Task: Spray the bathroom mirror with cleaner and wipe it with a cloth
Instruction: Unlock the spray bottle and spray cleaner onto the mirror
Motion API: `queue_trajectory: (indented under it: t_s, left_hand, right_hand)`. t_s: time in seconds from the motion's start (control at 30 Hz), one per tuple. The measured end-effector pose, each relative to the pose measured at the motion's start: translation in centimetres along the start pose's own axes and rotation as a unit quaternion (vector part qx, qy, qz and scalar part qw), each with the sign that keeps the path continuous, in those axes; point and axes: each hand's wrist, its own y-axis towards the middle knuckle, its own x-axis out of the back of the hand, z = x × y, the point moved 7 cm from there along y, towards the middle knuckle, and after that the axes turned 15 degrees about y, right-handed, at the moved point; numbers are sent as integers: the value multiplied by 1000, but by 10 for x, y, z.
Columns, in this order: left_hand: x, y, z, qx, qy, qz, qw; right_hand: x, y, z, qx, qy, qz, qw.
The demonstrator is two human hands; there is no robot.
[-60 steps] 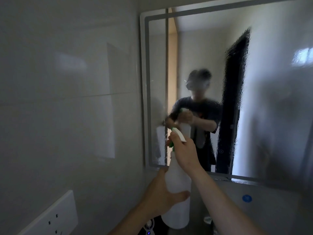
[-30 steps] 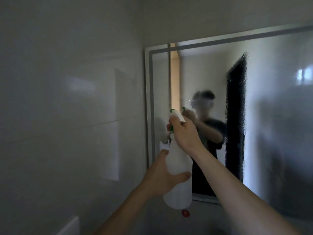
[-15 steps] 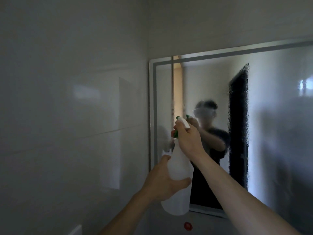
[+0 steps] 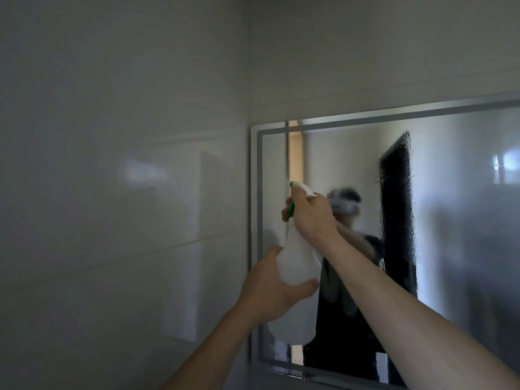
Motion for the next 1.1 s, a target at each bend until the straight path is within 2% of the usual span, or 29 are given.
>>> queue_trajectory:
  t_s: [0.1,0.2,0.47,0.77,0.97,1.1]
  left_hand:
    - [0,0,-1,-5,15,12,1000]
    - [10,7,-9,-19,-1,6,1000]
    - [47,31,-44,-48,-17,-13,999]
    - [50,33,-32,-42,-15,-8,999]
    - [60,32,-33,-45,4,-13,999]
    - [80,42,-51,-60,16,-30,998]
  right_hand:
    - [3,1,-4,-17,19,-15,1000]
    - [6,7,12,7,19,-33,999]
    - [-3,37,62,38,1,-16,999]
    - [-19,37,56,28,4,16,999]
    - [-23,32,61,49,-14,7,999]
    - [-20,51,81,53,14,-15,998]
